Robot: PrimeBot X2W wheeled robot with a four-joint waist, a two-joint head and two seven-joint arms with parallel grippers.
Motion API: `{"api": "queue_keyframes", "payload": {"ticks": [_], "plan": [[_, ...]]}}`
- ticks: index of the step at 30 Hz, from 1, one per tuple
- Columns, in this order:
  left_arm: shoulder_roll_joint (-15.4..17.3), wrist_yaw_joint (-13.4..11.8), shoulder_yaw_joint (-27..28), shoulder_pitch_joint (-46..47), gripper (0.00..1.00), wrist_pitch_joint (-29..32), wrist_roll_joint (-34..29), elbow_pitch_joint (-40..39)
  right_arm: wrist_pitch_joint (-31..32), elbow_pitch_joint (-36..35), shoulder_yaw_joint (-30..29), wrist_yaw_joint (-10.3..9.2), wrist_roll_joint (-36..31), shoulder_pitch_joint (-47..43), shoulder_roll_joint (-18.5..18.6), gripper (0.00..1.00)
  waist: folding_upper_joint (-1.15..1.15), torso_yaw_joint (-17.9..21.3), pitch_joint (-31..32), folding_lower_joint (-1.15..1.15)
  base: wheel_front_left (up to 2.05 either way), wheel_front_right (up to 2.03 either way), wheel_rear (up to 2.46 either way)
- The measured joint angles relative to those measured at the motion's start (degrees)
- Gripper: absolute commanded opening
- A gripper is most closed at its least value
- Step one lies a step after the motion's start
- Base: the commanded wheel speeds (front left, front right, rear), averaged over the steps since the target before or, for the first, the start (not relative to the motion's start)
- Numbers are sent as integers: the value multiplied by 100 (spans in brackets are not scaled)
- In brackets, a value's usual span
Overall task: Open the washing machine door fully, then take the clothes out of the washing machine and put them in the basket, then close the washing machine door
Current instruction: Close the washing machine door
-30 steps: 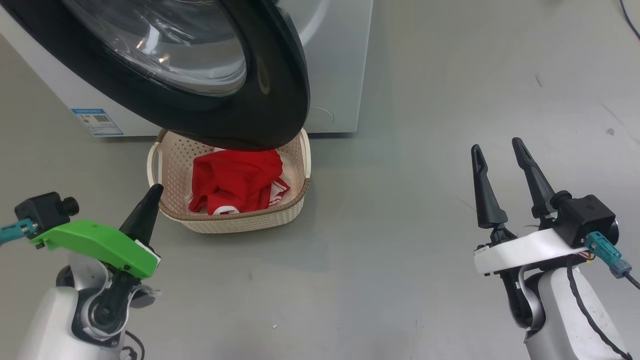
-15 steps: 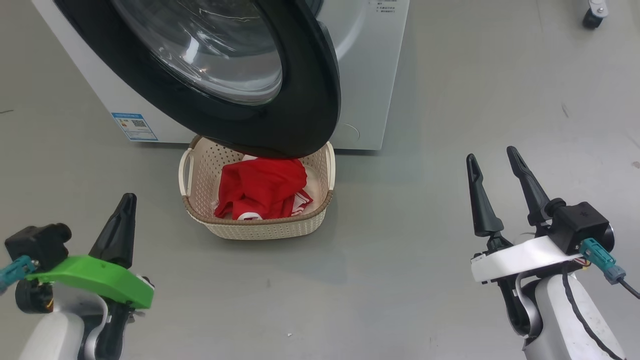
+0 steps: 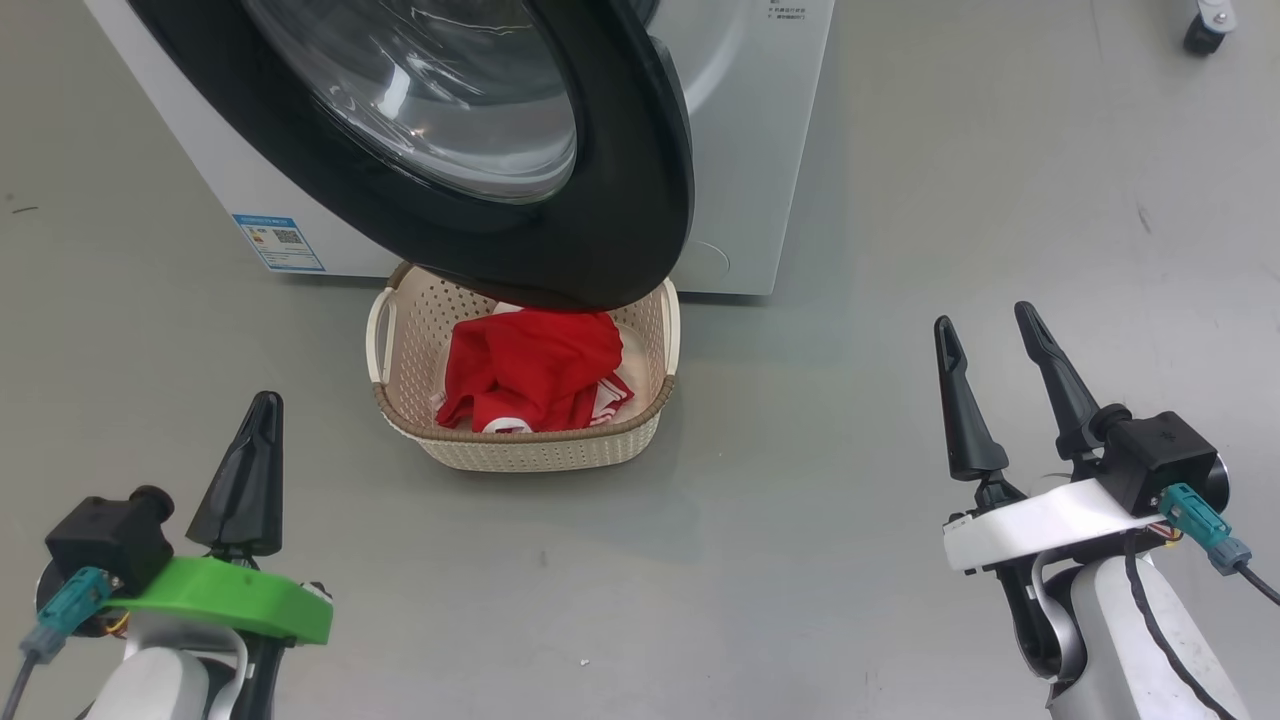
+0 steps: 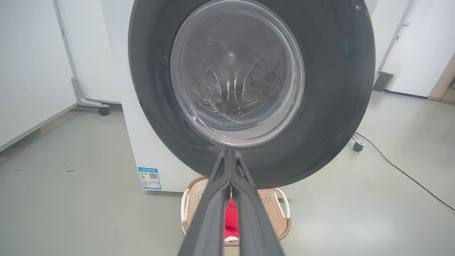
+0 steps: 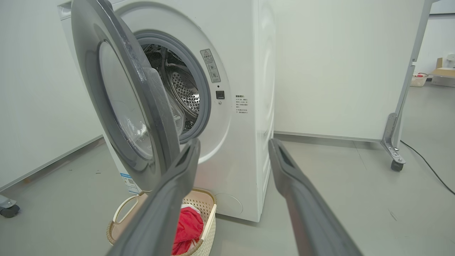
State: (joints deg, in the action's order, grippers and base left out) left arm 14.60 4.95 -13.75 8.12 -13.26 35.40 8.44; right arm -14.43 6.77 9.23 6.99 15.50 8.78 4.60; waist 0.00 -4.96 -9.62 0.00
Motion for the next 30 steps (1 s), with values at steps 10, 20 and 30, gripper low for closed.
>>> {"api": "queue_keyframes", "payload": {"ticks": [10,20,30], "plan": [[-186,-242,238,-171,100,-102,-281,18,0,7,-8,0,1,0,-2,100,0,-23,-5,0,0,0,0],[-289,-298,238,-243,100,-102,-578,14,0,33,-40,0,1,-1,-5,100,0,-59,13,0,0,0,0],[-437,-298,438,-252,100,-119,-838,-225,-1,37,-35,0,1,-1,-3,100,0,-105,8,0,0,0,0]]}}
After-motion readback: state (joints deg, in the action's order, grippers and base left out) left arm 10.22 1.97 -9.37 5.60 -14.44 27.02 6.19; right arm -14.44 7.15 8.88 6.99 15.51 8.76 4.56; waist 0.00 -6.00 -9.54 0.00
